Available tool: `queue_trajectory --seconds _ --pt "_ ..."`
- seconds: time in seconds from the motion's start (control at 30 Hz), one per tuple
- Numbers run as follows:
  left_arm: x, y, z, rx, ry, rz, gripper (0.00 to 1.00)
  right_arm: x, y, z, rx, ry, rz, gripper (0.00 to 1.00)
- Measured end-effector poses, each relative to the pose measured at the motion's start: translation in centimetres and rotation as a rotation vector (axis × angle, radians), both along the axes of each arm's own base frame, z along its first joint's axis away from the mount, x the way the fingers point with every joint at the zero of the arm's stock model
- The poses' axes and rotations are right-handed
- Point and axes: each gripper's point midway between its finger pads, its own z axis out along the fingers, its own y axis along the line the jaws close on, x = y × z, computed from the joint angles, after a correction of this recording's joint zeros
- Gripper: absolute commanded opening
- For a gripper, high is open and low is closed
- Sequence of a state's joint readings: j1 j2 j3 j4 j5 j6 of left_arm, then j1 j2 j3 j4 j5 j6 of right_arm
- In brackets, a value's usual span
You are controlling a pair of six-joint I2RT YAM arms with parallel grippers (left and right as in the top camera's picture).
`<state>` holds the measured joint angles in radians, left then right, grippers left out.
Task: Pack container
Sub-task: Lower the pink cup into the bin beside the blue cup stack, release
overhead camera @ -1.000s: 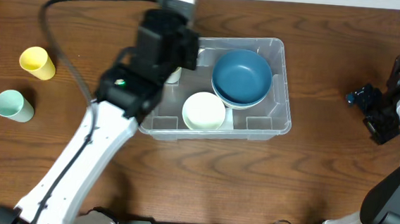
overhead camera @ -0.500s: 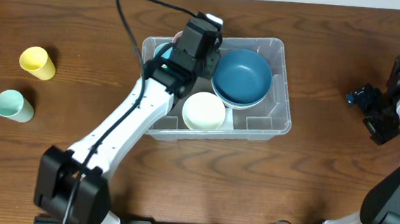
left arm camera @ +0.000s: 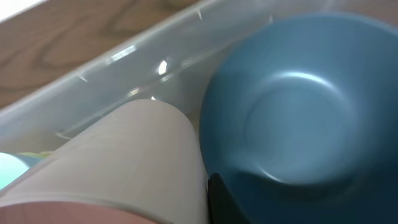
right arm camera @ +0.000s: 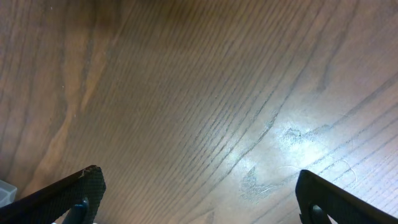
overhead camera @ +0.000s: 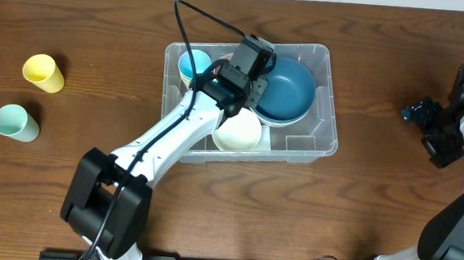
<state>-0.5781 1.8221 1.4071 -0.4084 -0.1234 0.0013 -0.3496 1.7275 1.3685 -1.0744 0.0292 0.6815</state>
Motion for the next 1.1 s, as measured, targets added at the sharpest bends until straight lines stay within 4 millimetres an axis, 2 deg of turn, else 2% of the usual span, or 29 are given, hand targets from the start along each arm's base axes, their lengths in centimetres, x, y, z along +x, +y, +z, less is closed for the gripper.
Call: queue_trajectory --seconds 0.17,0.4,0.6,0.7,1.1 --pt "-0.6 0.5 -2.1 0.04 0.059 0.002 0.06 0.0 0.0 0.0 0.0 0.0 0.0 0.99" --pt "-0.8 0.8 -3.8 0.073 0.096 0.007 0.07 0.0 0.0 0.0 0.0 0.0 0.0 0.99" --pt "-0.7 1.1 -4.1 0.084 0.099 0.012 0.21 0.0 0.0 0.0 0.0 0.0 0.0 0.99" --pt "-0.6 1.1 -4.1 0.085 0.099 0.014 0.25 0.0 0.0 0.0 0.0 0.0 0.0 0.99" --pt "-0.3 1.7 -3.9 0.109 0.079 0.035 0.3 0.0 0.0 0.0 0.0 0.0 0.0 0.99"
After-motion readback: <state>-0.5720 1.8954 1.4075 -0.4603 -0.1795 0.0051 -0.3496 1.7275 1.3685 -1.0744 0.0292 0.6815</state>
